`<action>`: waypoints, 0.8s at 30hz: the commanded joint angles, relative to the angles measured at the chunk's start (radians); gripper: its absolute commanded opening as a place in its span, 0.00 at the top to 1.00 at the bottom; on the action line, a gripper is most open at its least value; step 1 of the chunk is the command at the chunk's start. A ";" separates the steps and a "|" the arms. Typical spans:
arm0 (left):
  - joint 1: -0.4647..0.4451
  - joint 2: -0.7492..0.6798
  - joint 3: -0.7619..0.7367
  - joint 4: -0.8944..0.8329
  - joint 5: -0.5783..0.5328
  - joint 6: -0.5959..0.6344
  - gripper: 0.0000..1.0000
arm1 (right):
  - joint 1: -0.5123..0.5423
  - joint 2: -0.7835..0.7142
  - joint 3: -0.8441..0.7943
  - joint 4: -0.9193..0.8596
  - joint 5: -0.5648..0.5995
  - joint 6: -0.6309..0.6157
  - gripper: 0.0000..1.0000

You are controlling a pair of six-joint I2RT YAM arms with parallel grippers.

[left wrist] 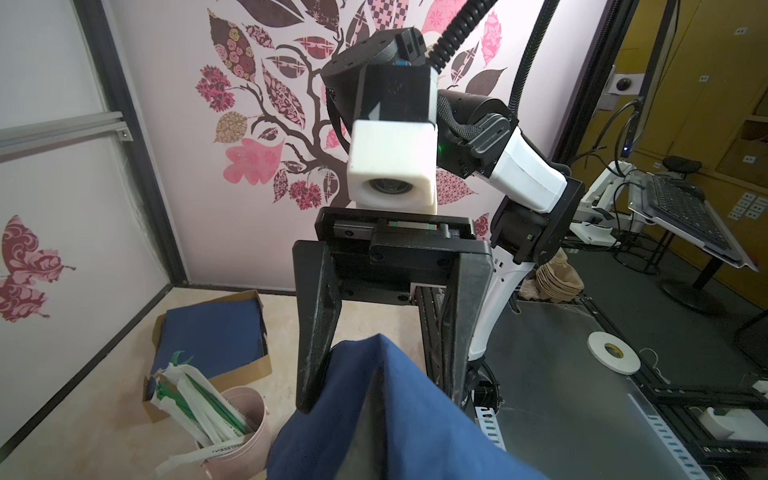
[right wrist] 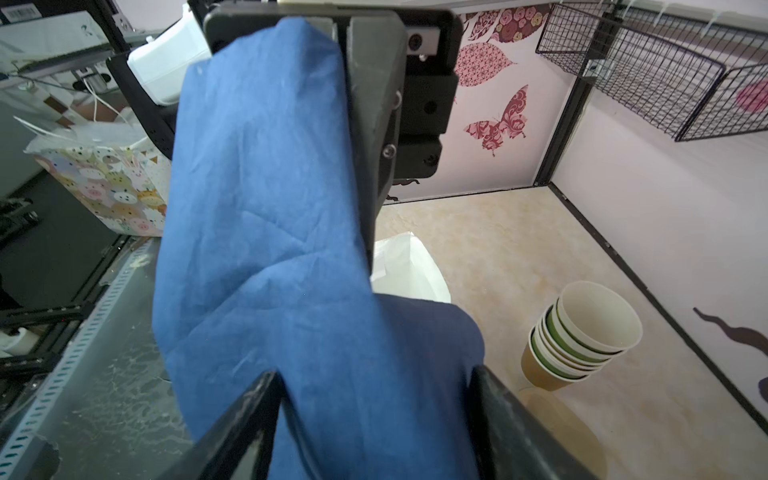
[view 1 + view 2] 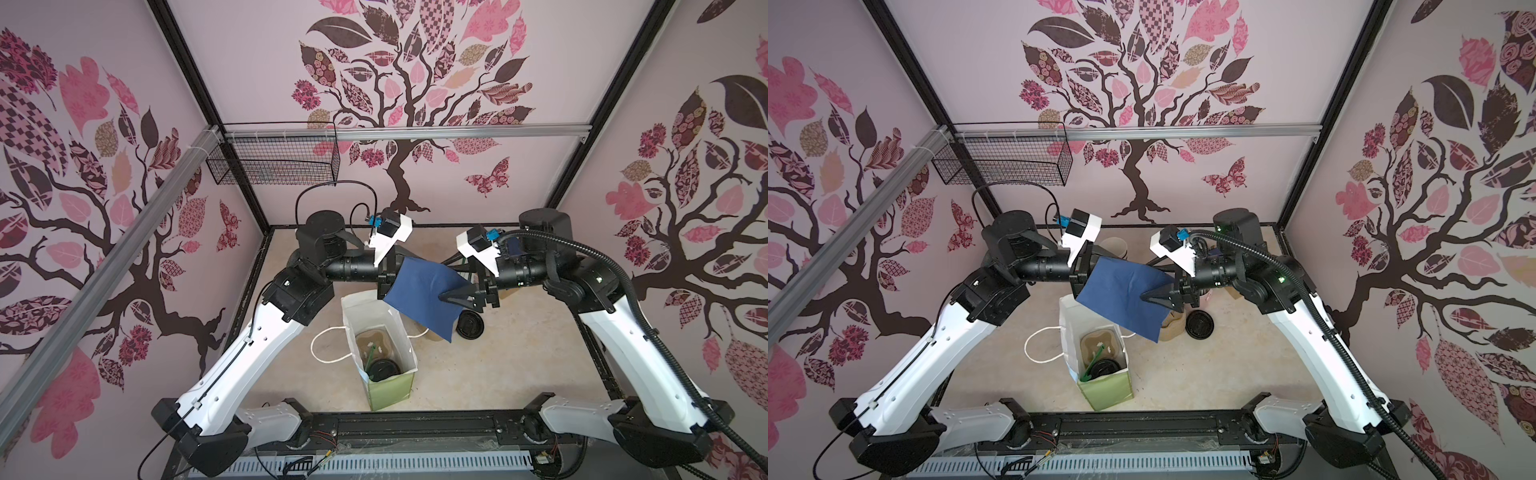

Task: Pack the takeout coffee
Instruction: 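Release the napkin with the left gripper while the right carries it over the bag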

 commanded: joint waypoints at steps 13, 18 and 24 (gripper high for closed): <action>0.004 -0.010 0.042 -0.029 0.012 0.051 1.00 | 0.005 -0.001 0.008 0.028 -0.051 -0.002 0.74; 0.008 -0.019 0.037 -0.048 -0.016 0.083 0.81 | 0.005 -0.029 -0.037 0.075 -0.062 0.040 0.85; 0.019 -0.068 0.002 -0.035 -0.090 0.115 0.55 | 0.005 -0.073 -0.101 0.146 -0.040 0.123 1.00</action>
